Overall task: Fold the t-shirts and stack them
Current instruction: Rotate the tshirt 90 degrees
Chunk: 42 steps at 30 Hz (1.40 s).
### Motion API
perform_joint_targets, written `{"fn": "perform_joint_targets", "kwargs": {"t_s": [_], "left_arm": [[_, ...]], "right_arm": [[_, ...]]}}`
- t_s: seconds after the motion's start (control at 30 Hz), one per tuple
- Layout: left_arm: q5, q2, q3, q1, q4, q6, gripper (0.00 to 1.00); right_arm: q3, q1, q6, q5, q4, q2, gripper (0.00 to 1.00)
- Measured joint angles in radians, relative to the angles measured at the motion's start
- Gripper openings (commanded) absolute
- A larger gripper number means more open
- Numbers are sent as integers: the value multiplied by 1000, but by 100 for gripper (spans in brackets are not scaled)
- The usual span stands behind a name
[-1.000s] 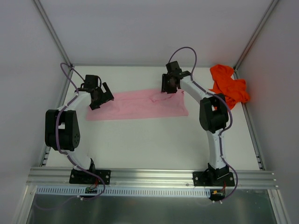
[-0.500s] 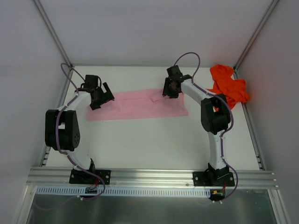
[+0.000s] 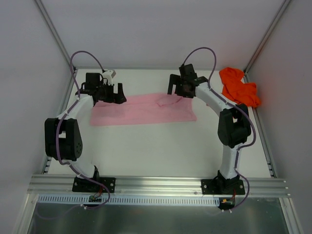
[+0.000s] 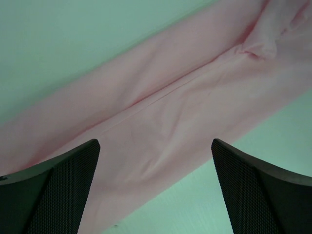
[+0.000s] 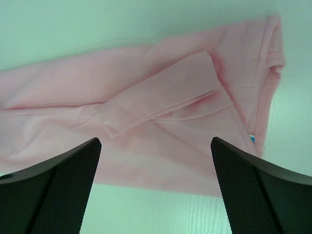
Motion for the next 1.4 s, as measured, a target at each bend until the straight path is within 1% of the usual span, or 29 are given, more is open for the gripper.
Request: {"fn": "perform_joint_targets", "kwargs": {"t_s": [0.03,0.07,0.13,0.27,0.4,0.6,0.73,0.93,1.07,1.23,1.4], "left_arm": [[29,-10,-2,0,12,52,99],[66,-22,-6,0,26,121,99],[139,-40,-19,0,46,256,99],[256,-34,-20,0,21,528,99],[307,24,29,-1,-78,740,99],[304,112,54,-1,-153,928,99],[282,161,64,-1,-203,1003,99],[167,243,72,-1,-228,1068,99],[108,286,90,-1,-236,1067,99],[51,296,113,-6,-238,1058,99],[11,300,126,-27,-251,1015,99]], "right_arm": [[-5,0,-4,0,0,-35,99],[-9,0,-2,-1,-1,-71,97],[-30,0,10,-5,6,-138,96],[-152,4,55,-1,43,-255,96],[-242,5,103,4,39,-271,96],[-292,12,182,18,44,-271,96],[-293,16,281,61,45,-271,96],[-292,20,449,130,54,-245,96],[-265,24,502,157,43,-184,96],[-242,24,550,160,45,-138,96],[-217,27,599,163,52,-74,96]]}}
